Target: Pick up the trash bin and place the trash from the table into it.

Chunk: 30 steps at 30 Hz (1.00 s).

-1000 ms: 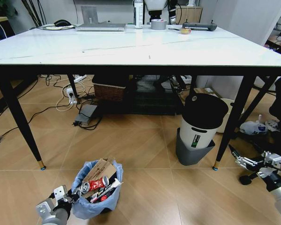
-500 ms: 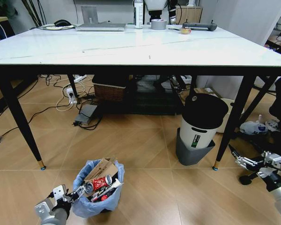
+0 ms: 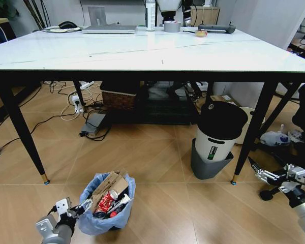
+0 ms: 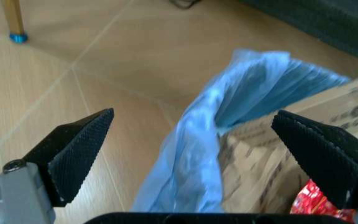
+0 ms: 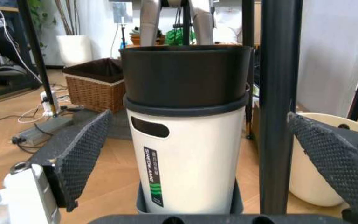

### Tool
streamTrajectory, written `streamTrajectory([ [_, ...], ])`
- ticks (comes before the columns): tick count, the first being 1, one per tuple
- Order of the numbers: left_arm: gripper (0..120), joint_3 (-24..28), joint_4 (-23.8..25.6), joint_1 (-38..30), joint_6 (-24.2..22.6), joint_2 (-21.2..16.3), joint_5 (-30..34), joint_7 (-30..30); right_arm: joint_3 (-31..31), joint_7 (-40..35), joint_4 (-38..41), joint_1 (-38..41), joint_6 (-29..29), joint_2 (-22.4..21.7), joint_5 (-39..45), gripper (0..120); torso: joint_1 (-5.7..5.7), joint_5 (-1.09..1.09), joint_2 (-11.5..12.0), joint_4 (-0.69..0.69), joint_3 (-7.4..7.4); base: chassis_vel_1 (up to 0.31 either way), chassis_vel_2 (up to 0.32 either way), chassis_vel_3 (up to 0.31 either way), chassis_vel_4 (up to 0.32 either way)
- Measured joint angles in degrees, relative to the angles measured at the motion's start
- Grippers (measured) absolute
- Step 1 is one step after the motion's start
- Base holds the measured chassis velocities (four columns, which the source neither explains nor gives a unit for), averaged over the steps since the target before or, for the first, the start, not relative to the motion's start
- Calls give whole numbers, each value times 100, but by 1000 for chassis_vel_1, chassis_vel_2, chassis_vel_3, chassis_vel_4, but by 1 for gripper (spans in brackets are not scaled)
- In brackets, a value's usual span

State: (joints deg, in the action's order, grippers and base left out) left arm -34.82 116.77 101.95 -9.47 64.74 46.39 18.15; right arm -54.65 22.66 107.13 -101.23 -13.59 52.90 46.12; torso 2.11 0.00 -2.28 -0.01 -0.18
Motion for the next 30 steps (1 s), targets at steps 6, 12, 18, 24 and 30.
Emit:
streamTrajectory([
  [6,100,-167,208,87,187,-40,-538,-340,0,0,0,0,0,0,0,100,0,0,0,0,0,0,0,0,0],
  [12,100,-342,502,112,605,-99,-1366,-798,0,0,0,0,0,0,0,100,0,0,0,0,0,0,0,0,0],
  [18,100,-379,618,142,991,-139,-1871,-1234,0,0,0,0,0,0,0,100,0,0,0,0,0,0,0,0,0],
  [24,100,-375,579,99,1260,-156,-2084,-1443,0,0,0,0,0,0,0,100,0,0,0,0,0,0,0,0,0],
  [30,100,-323,554,59,1462,-136,-2176,-1518,0,0,0,0,0,0,0,100,0,0,0,0,0,0,0,0,0],
])
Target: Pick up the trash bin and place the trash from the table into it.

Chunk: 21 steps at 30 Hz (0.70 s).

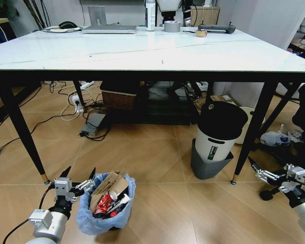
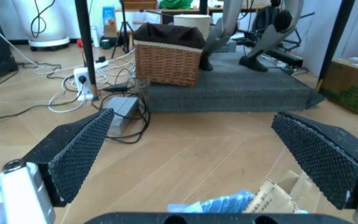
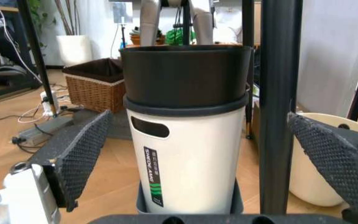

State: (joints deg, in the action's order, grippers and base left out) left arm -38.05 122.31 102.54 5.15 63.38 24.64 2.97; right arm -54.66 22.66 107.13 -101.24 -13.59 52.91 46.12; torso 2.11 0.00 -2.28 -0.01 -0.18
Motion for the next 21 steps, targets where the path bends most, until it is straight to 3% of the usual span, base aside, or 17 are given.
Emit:
streamTrajectory([
  [21,100,-13,49,-15,37,-5,-78,-22,0,0,0,0,0,0,0,100,0,0,0,0,0,0,0,0,0],
])
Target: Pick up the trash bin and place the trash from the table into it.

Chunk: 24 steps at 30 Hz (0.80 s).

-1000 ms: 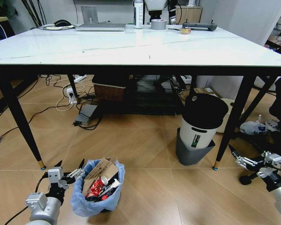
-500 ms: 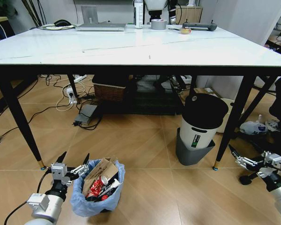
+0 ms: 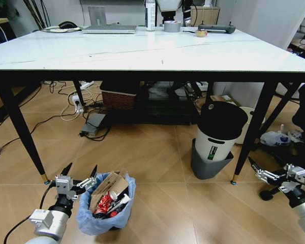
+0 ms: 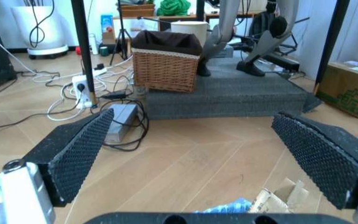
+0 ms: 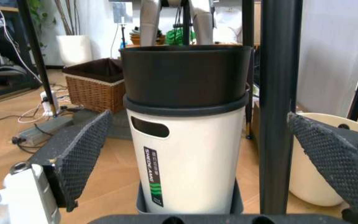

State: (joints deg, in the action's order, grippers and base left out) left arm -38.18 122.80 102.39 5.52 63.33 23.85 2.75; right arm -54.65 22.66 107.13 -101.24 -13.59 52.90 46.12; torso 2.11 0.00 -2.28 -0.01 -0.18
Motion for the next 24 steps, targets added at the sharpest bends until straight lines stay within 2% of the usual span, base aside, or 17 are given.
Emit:
streamTrajectory([
  [24,100,0,0,1,-13,0,13,11,0,0,0,0,0,0,0,100,0,0,0,0,0,0,0,0,0],
])
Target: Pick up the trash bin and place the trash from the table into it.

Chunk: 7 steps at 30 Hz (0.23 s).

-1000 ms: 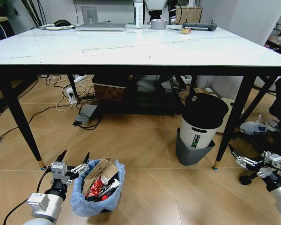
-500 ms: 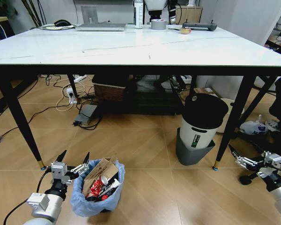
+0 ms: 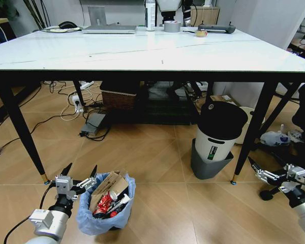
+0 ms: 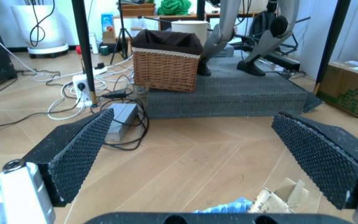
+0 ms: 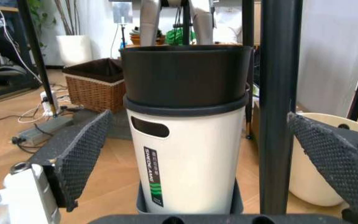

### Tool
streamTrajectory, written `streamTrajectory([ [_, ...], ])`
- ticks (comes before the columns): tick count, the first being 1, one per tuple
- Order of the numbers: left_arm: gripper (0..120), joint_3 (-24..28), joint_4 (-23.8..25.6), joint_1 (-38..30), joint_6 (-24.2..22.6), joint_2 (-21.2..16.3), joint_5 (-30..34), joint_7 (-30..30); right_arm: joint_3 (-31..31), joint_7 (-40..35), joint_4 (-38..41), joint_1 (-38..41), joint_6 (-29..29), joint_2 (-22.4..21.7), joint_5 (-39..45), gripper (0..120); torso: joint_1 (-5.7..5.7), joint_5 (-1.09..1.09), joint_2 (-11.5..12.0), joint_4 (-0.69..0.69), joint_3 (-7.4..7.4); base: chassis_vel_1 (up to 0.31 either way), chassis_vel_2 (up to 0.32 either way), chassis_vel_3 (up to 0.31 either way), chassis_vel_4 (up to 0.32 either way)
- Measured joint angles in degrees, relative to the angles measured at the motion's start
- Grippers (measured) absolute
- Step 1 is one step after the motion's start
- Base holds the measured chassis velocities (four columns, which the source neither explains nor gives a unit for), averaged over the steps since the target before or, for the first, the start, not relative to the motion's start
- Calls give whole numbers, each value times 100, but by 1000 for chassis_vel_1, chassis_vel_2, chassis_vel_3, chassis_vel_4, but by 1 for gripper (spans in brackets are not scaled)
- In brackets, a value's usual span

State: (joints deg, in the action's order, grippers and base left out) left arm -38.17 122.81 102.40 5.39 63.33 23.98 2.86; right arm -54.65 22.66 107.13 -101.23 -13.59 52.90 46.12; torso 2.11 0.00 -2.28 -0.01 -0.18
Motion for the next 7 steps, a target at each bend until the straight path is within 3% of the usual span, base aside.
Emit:
streamTrajectory([
  [7,100,0,-1,0,-1,0,0,2,0,0,0,0,0,0,0,100,0,0,0,0,0,0,0,0,0],
])
